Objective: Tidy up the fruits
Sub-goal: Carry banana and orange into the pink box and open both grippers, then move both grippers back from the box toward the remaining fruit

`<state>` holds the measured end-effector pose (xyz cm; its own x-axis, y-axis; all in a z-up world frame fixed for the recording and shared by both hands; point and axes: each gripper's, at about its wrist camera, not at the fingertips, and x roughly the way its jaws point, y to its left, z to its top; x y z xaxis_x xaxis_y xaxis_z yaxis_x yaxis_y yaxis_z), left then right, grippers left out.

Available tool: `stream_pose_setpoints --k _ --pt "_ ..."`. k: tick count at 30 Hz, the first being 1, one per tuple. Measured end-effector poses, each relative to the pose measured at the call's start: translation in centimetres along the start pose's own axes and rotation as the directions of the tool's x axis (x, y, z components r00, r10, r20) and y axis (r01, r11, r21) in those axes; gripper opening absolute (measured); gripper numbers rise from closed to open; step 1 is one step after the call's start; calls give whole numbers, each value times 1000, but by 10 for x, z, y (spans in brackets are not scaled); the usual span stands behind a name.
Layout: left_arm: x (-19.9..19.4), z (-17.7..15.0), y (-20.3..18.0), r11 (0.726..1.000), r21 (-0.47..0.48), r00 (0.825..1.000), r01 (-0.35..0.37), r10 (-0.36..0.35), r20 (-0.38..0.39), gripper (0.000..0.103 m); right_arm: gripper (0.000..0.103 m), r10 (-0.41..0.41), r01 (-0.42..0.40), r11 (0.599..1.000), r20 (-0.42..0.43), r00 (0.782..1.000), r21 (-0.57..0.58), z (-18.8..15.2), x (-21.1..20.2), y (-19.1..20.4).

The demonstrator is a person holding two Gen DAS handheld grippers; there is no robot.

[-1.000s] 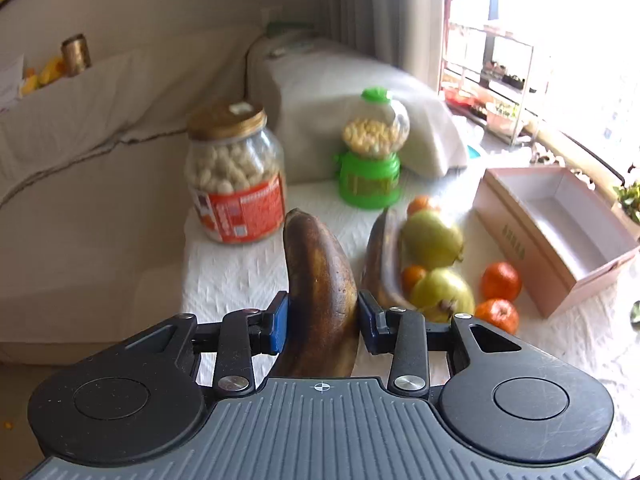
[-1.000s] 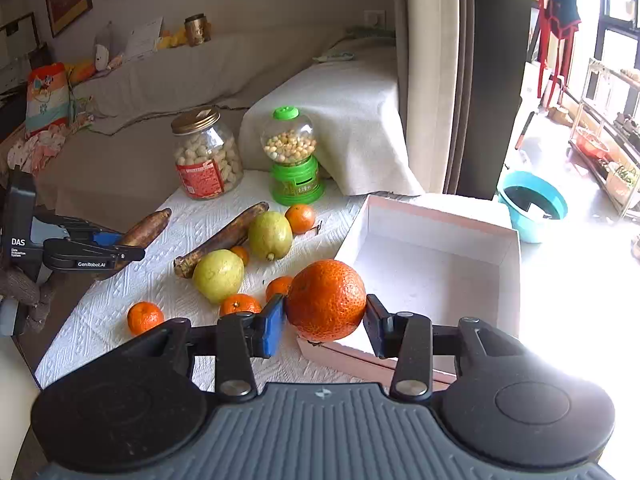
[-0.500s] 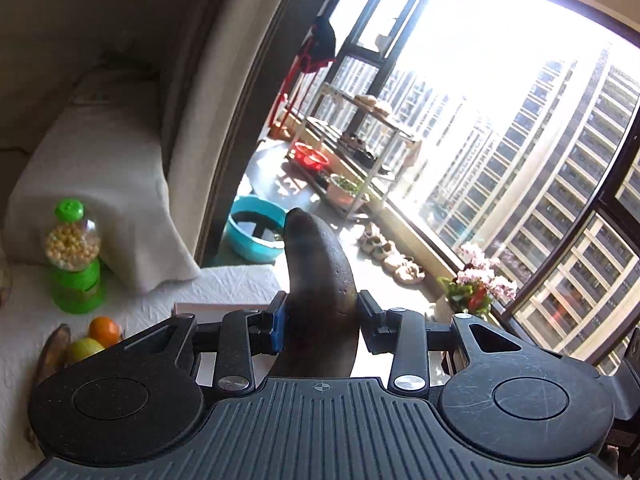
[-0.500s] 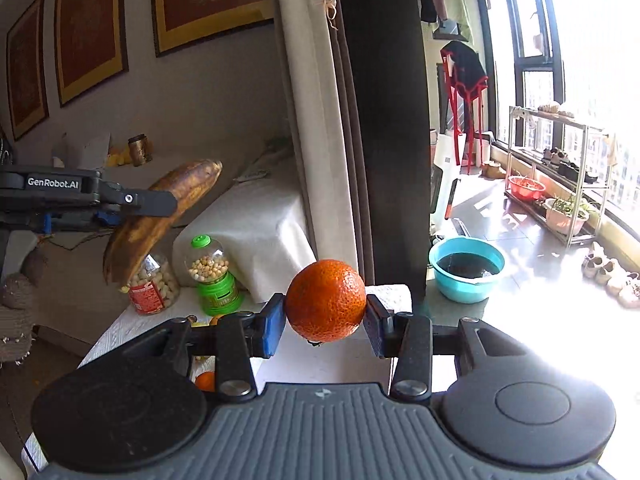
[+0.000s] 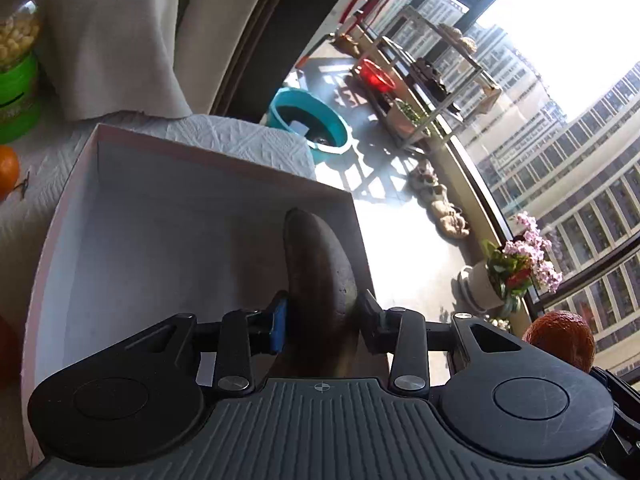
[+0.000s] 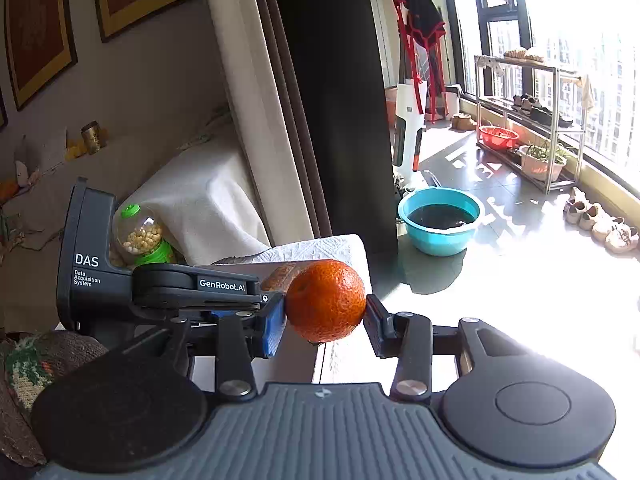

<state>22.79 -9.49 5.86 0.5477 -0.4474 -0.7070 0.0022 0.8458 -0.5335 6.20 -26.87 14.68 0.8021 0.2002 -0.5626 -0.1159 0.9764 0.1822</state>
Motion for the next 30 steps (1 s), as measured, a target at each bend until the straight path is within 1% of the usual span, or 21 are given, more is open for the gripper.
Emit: stream_pose_setpoints --k 1,3,4,5,7,9,10,11,12,13,15,16,17,18,20,22,25,26,27,28,30 --pt "6 -1 5 1000 -21 999 12 -13 -30 41 42 1 -1 1000 -10 1000 4 -2 4 -1" --pt "24 -3 17 997 -57 986 51 -60 -158 42 42 -3 4 1000 -26 1000 10 -4 11 -4" --pt "27 -2 21 995 -68 981 73 -84 -176 39 42 -7 7 1000 -32 999 13 -6 15 -6" --pt "25 -3 25 993 -76 981 90 -102 -168 38 42 -8 9 1000 -37 999 17 -6 17 -6" --pt "9 -2 29 985 -54 980 163 -168 -109 37 42 -9 11 1000 -49 999 27 -7 23 -7" --pt "-19 0 30 972 14 971 234 -233 -58 37 42 -10 12 1000 -58 998 25 -7 27 -3" --pt "-33 -1 32 966 50 967 252 -251 -35 37 42 -11 12 1000 -62 998 20 -7 28 -1" --pt "-56 -4 34 961 100 965 260 -262 8 37 42 -10 11 1000 -66 998 10 -8 31 2" --pt "-75 -10 39 960 135 967 245 -253 44 37 42 -8 8 1000 -72 997 -2 -8 33 7" --pt "-99 -20 45 963 173 970 209 -226 88 37 42 -4 2 1000 -79 997 -15 -9 35 12" --pt "-134 -37 60 969 221 974 110 -149 171 37 42 7 -12 999 -104 995 -50 -10 44 26" --pt "-151 -48 70 971 237 971 43 -96 218 37 42 18 -27 997 -129 992 -70 -12 51 35" --pt "-167 -59 79 969 245 962 -31 -37 270 37 42 39 -52 995 -163 986 -81 -13 60 45" --pt "-180 -71 91 965 245 950 -97 16 311 37 42 67 -84 993 -211 975 -76 -15 73 57" --pt "-202 -93 111 953 227 921 -201 105 374 37 42 86 -108 992 -293 952 -60 -17 99 74" --pt "-213 -108 129 945 202 900 -257 158 406 37 42 33 -74 992 -352 936 -105 -21 125 90" --pt "-231 -130 163 917 144 856 -373 279 435 37 42 -118 25 975 -418 901 -222 -32 157 104" --pt "-239 -138 176 909 114 840 -402 316 441 37 42 -153 46 968 -438 886 -246 -34 165 105" --pt "-245 -143 187 909 91 832 -407 328 447 37 42 -174 51 964 -469 866 -262 -35 174 105" --pt "-248 -146 192 914 72 830 -399 327 452 37 41 -178 49 962 -484 857 -267 -35 177 105" --pt "-263 -150 210 938 20 834 -346 298 465 37 43 -178 53 966 -499 848 -255 -32 176 108"
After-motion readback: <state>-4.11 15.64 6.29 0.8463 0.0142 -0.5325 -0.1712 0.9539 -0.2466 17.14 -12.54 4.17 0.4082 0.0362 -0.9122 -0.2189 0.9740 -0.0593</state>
